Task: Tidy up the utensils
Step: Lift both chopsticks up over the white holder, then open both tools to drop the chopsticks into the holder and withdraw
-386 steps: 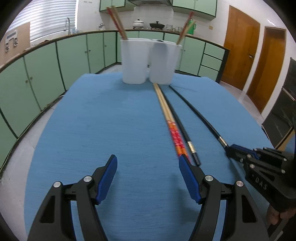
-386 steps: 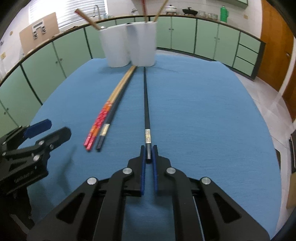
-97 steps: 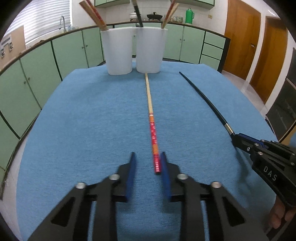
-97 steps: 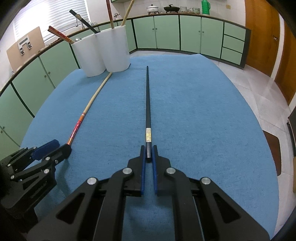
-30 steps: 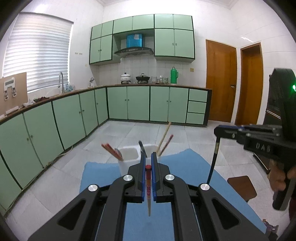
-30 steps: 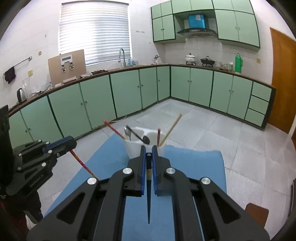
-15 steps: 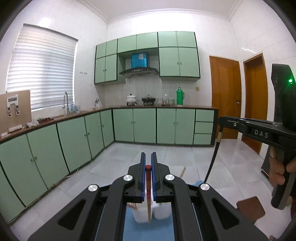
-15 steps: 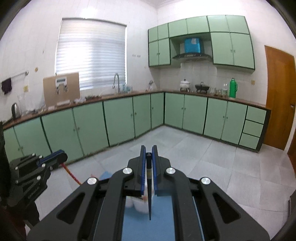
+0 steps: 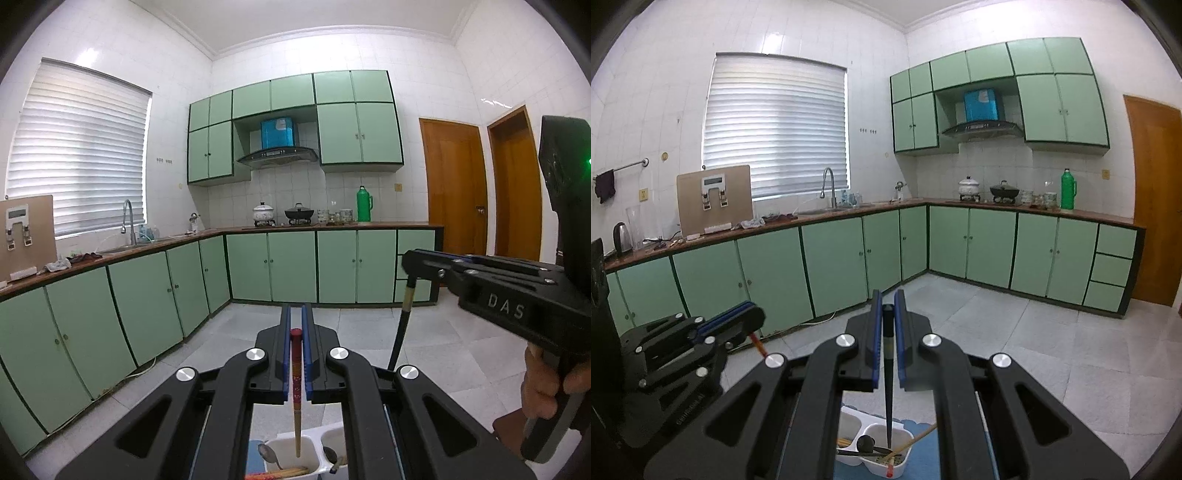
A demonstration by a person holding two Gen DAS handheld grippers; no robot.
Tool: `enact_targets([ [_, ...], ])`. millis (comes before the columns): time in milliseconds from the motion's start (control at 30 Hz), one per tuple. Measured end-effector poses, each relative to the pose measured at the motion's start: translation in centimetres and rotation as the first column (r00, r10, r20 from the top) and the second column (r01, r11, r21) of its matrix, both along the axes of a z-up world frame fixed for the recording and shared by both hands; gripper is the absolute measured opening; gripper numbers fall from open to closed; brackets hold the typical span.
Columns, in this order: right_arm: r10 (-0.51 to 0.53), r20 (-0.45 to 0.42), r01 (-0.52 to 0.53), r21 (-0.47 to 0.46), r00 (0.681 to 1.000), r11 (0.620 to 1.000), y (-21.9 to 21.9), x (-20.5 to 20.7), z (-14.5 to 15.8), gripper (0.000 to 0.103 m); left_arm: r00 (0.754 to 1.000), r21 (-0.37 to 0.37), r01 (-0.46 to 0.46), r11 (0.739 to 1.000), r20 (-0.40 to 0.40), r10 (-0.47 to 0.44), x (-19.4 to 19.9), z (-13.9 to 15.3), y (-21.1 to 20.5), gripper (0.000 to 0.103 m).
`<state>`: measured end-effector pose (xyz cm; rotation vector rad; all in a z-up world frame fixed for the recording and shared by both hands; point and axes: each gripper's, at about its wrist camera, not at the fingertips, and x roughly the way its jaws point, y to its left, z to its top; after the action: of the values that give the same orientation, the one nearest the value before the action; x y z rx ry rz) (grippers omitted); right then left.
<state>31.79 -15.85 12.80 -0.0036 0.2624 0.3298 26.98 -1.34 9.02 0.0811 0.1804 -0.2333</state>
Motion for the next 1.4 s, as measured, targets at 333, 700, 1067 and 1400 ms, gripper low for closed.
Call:
enact_targets([
  [333,-0.002,-0.103,0.001,-0.011,0.995,1.0,1.4,3.7,-4.9,0.006,0.991,-0.03,0.0,1.0,-0.133,-0.004,3.8,-4.9,0.7,0.006],
  [700,0.01,-0.246,-0.018,-0.033,0.969,0.999,3.1,4.7,-10.6,0.008,0.96,-0.065,-0.017,0.998,-0.279,-0.002,5.7,-8.9,1.9,0.006],
  [1067,-0.061,-0.142,0.064,0.016,0.988,0.998,0.4,0.2,-7.4,0.071,0.975,-0.093,-0.058,0.994,-0.221,0.036,1.5,-5.7,3.7,0.053],
  [1400,-0.14,-0.055,0.143,0.069,0.989,0.987,-3.1,-7.9,-7.2,0.097,0.979,-0.105,-0.068,0.992,-0.196,0.047,-5.7,-5.4,4.6,0.083],
])
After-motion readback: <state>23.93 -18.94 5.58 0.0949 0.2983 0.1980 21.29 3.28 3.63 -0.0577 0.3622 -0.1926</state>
